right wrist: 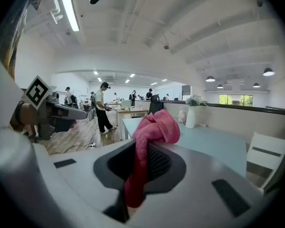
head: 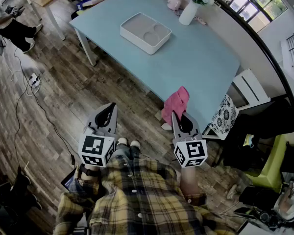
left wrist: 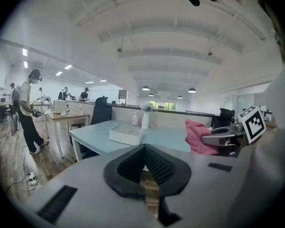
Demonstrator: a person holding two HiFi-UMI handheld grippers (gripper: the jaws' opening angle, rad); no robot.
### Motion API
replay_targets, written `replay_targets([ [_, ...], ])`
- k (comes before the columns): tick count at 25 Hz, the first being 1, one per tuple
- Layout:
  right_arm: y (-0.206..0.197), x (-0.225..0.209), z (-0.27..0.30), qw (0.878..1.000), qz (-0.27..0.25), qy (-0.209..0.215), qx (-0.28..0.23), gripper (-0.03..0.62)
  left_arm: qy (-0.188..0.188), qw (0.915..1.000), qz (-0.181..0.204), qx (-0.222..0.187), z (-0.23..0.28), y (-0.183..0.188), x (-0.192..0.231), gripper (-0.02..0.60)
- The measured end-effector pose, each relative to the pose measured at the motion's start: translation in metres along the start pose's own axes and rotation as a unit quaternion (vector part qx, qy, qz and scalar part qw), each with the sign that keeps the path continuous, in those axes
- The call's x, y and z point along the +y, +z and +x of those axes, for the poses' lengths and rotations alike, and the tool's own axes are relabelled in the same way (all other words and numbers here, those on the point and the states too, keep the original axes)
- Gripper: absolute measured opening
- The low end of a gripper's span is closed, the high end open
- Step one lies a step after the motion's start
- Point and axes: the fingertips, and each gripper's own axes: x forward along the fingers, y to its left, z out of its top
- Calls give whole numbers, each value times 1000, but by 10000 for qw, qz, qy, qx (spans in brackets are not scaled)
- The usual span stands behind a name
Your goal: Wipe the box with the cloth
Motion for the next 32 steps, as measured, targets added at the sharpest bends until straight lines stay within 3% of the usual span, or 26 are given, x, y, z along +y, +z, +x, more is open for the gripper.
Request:
replay_targets([
  [10,-11,-9,-14,9995,224,111,-183,46,176,9998,-12,-54,-12,-9,-16,-9],
  [12,-11,-9,-14,9994,234,161,-217,46,218,9997,-39,-72,-15,-9,-18,45],
  [17,-7,-4,-7,9989,215,325,-244,46,310,9994,-86,-115,-17,-6,-12,98],
  [26,5,0,44,9990,168,364,-199,46,241,9995,-205,-63,16,-3,30,175],
  [32,26,10,112,9993,198,271,-190,46,18,9997,-236,42,60,9,88,200],
])
